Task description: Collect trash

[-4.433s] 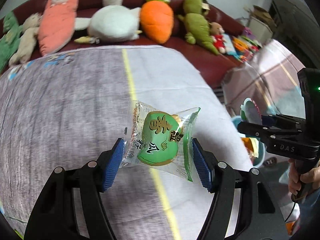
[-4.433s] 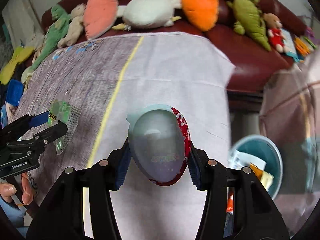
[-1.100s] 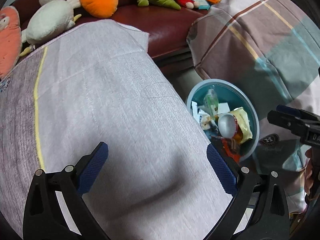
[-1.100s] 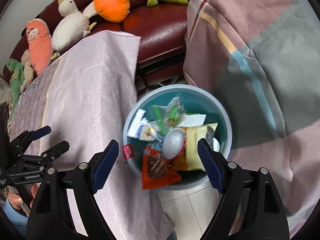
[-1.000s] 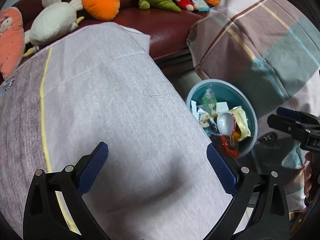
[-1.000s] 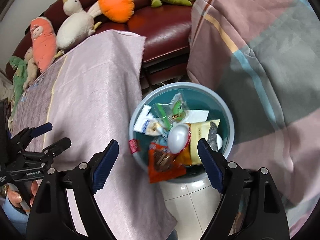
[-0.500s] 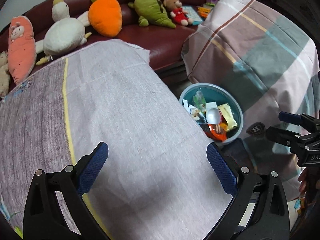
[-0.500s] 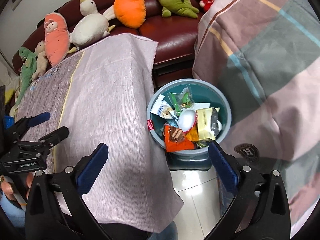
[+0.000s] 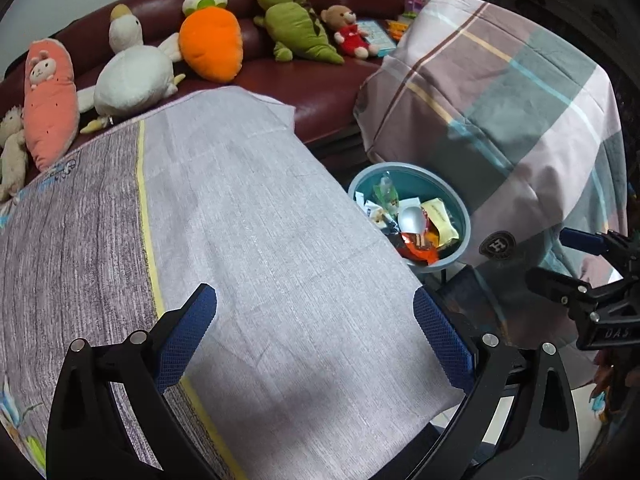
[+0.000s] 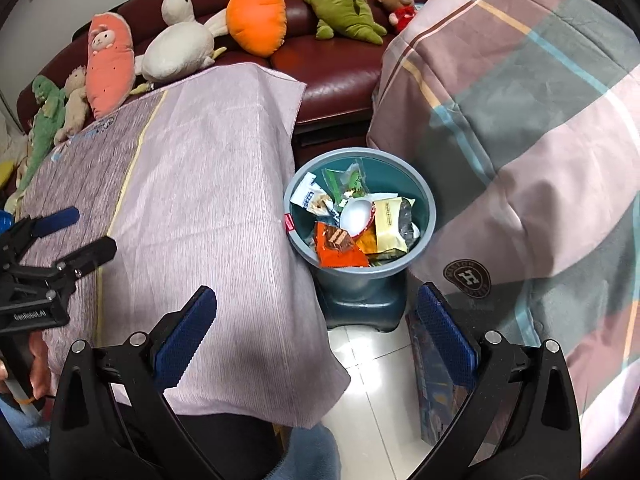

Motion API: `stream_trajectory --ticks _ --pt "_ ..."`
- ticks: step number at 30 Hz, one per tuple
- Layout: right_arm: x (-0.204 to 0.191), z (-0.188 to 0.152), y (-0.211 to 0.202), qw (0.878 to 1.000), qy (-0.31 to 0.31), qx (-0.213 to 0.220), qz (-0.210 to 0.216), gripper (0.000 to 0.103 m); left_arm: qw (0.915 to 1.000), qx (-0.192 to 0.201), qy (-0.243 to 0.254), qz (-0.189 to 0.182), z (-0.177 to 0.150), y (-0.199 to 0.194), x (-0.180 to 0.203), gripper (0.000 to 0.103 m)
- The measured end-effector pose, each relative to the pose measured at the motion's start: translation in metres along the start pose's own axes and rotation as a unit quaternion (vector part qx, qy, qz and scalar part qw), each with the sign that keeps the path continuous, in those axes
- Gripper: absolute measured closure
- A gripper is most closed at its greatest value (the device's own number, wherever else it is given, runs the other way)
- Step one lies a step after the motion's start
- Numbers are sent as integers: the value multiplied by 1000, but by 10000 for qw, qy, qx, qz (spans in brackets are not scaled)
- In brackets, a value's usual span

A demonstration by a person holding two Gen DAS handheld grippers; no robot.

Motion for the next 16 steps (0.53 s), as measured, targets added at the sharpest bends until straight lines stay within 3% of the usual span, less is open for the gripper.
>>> stream_trajectory --ticks 16 --pt "8 -15 -13 9998 -11 165 -92 7 9997 -154 109 135 -10 3 17 4"
Point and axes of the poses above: each gripper's, at about its wrist camera, not at the fingertips, and y roughly the way its jaws point, x to its right, z to its top, the point moved 6 cm from there along y, roughly the way its jaws point, and after that the axes turned 7 degrees about y, right-handed, at the moved point
